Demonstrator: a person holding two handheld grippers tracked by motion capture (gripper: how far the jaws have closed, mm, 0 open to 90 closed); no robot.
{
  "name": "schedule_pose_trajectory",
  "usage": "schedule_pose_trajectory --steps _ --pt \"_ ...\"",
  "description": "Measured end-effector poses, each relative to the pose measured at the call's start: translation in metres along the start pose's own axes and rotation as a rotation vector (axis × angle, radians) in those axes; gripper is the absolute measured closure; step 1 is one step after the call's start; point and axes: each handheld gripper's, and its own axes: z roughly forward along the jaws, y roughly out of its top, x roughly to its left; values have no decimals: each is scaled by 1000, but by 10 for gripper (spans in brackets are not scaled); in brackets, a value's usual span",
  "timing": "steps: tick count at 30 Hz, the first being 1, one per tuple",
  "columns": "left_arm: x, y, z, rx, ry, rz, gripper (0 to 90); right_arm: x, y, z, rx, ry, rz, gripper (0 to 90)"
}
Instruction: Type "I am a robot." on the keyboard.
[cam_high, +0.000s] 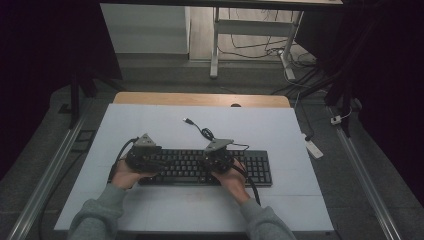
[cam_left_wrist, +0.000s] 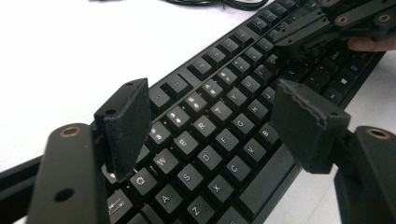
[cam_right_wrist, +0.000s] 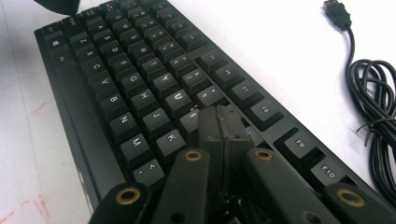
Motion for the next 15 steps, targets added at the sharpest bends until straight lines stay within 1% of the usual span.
schedule_pose_trajectory --steps 7,15 --pt "1 0 0 1 1 1 287 0 1 6 8 -2 -10 889" --pt "0 0 1 3 2 3 287 1 2 8 20 -15 -24 887"
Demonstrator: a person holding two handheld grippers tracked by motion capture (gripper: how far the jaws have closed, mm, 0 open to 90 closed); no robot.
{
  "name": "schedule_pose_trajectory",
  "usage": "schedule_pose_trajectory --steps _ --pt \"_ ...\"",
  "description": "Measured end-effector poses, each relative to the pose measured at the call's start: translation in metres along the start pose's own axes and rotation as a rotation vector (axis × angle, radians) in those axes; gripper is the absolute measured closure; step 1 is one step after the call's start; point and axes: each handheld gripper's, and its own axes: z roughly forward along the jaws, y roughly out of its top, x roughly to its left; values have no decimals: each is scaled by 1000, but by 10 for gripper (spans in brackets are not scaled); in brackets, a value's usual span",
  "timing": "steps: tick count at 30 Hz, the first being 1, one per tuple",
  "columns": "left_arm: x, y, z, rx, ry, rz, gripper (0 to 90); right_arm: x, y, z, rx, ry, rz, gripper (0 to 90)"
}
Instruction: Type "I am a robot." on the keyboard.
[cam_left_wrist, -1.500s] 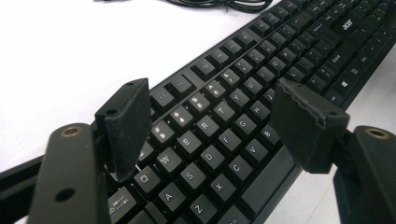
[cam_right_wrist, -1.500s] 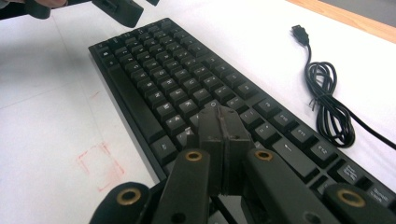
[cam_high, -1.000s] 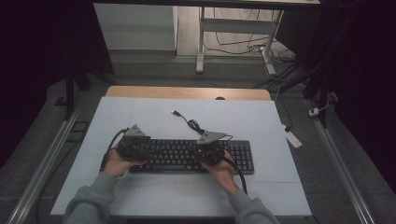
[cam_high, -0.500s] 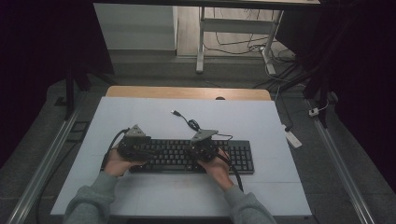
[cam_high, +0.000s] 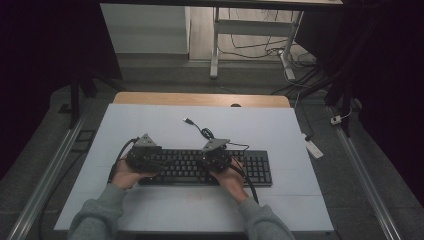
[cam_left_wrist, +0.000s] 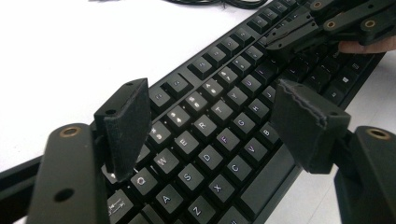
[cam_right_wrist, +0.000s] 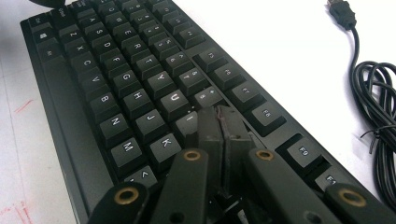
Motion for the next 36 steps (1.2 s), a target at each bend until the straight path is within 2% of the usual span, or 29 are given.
schedule_pose_trajectory --steps 8,16,26,36 --pt "1 0 -1 -1 3 5 287 1 -1 1 2 -3 -5 895" --pt "1 0 -1 -5 7 1 286 1 -2 -18 -51 1 11 894" --pt "3 -1 -2 -9 14 2 286 -4 -18 -50 -102 4 53 696" --pt "5 -1 -3 -16 28 -7 284 -8 -37 -71 -111 -10 70 583"
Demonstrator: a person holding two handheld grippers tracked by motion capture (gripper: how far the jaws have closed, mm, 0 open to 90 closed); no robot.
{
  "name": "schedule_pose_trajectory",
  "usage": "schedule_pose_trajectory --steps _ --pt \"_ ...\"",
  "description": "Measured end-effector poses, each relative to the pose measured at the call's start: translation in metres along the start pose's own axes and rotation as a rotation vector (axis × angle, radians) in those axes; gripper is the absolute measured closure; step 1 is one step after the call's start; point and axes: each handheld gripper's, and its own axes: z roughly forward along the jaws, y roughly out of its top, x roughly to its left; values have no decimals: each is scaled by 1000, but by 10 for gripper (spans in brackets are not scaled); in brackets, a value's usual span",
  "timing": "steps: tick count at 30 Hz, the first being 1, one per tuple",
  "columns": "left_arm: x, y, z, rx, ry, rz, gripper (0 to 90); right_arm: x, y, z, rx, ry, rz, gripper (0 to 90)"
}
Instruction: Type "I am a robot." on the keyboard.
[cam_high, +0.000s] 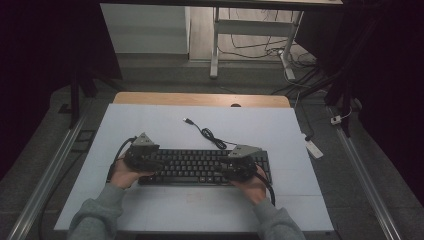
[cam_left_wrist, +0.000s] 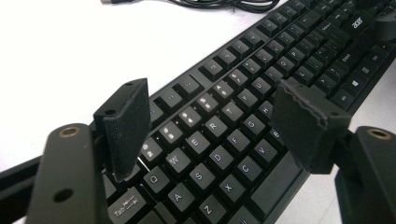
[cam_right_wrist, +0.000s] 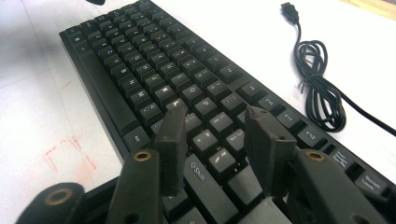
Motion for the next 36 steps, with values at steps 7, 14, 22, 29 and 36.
schedule_pose_trajectory --steps 7,14,22,29,36 --pt "0 0 0 0 -1 -12 282 -1 -2 -5 -11 3 1 546" --pt "0 0 -1 -17 -19 -30 325 -1 -2 -4 -7 -1 -1 543" --pt "-7 0 1 -7 -50 13 442 -1 -2 -4 -6 -1 -2 543" --pt "-15 0 7 14 -83 55 642 -1 -2 -3 1 1 -2 544" --pt "-26 1 13 27 -127 90 872 -2 -2 -2 6 1 -3 544"
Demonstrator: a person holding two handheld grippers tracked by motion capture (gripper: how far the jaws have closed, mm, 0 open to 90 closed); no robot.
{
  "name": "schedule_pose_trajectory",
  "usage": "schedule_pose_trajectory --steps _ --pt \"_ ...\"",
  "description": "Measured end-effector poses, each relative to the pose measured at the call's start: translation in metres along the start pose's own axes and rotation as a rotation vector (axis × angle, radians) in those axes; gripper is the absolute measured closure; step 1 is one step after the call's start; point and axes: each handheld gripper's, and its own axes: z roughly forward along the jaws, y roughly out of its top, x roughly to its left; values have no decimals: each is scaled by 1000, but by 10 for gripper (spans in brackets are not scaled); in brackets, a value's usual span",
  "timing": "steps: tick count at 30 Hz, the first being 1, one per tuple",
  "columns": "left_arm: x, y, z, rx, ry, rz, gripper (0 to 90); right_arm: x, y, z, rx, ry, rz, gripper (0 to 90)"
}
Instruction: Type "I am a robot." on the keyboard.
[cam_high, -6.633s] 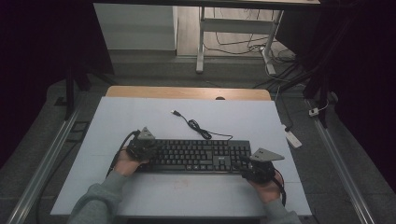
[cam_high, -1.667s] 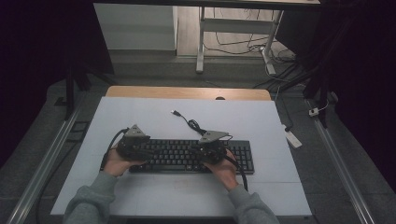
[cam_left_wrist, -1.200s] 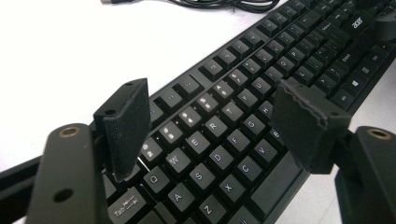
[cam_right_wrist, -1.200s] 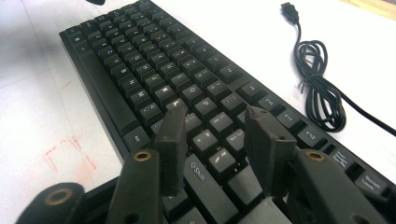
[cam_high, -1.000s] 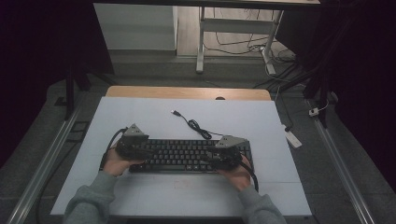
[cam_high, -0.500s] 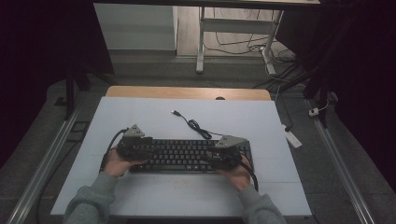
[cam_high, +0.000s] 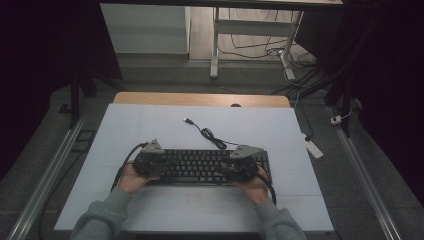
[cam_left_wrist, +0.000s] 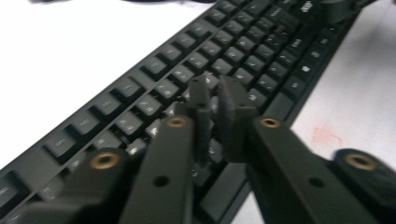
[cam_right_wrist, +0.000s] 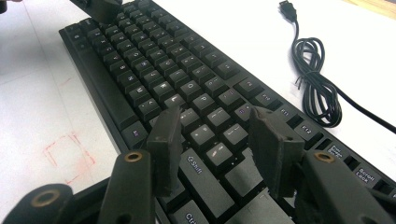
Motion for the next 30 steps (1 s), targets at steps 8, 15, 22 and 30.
schedule_pose_trajectory --steps 8,15,22,30 --pt "-8 1 11 33 -15 20 890 0 0 0 -1 -1 -2 544" --pt "-10 -1 21 58 -11 21 890 0 0 0 1 -1 -3 544" --pt "-10 -3 26 76 -9 22 890 0 0 1 3 -1 -2 544" --pt "-11 -4 29 101 -11 31 889 0 0 1 7 -2 -4 544"
